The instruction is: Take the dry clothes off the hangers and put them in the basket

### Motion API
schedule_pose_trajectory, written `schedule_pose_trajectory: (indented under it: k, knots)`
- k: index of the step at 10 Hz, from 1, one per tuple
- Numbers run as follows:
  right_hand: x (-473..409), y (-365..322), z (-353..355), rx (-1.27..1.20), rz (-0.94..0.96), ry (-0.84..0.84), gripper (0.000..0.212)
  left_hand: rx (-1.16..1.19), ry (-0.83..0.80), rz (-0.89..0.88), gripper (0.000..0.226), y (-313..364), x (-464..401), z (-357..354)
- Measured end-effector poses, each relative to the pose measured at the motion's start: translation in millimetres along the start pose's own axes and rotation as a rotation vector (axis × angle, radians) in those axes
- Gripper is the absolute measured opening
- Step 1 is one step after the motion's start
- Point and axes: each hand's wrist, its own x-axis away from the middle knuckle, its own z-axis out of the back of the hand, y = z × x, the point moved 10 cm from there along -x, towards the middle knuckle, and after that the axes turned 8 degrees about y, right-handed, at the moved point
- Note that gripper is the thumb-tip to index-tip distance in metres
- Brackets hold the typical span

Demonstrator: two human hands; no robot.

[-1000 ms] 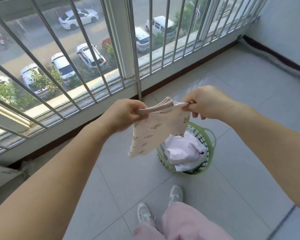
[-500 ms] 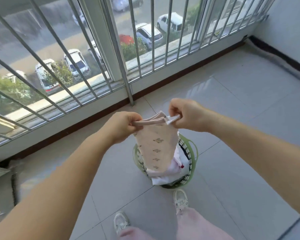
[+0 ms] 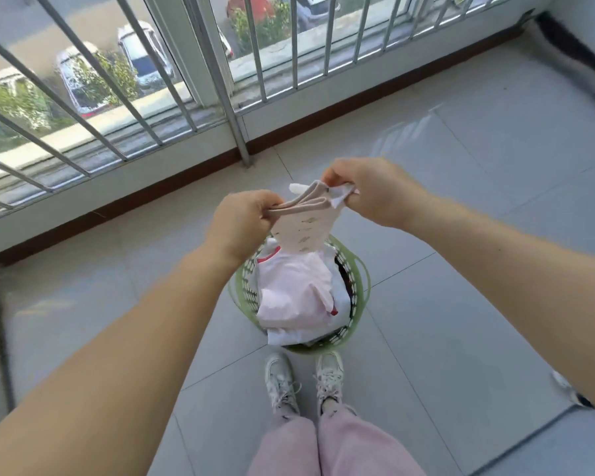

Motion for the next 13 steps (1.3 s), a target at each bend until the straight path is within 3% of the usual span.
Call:
schedule_pose_trajectory:
  k: [2, 3, 5, 6, 8, 9, 10, 13]
  knots:
    - [39, 48, -105, 0.024, -0.06, -0.166, 0.032, 0.026, -0.175, 0.102, 0.031, -49, 42, -84]
    - [73, 70, -174, 0.036, -0.108, -0.336, 0.034, 0.028, -0.336, 0.166, 0.029, -75, 75, -139]
    - [126, 83, -271, -0.028, -0.135, -0.648, 0.02, 0.004, -0.682, 0.285, 0.029, -125, 146, -222]
    - [122, 86, -287, -0.1, -0.158, -0.698, 0.013, 0.027, -0.742, 0.31, 0.025, -136, 149, -235]
    - [59, 115, -286, -0.138, -0.277, -0.587, 0.015, 0.039, -0.662, 0.327, 0.02, -156, 84, -243]
    - [24, 136, -283, -0.122, -0.35, -0.479, 0.031, 0.017, -0.583, 0.319, 0.032, -166, 40, -247]
    - [-1, 158, -279, -0.05, -0.394, -0.363, 0.049, -0.056, -0.502, 0.293, 0.059, -174, 6, -250]
    - [13, 168, -285, -0.041, -0.453, -0.352, 0.041, 0.068, -0.481, 0.419, 0.062, -178, 25, -255]
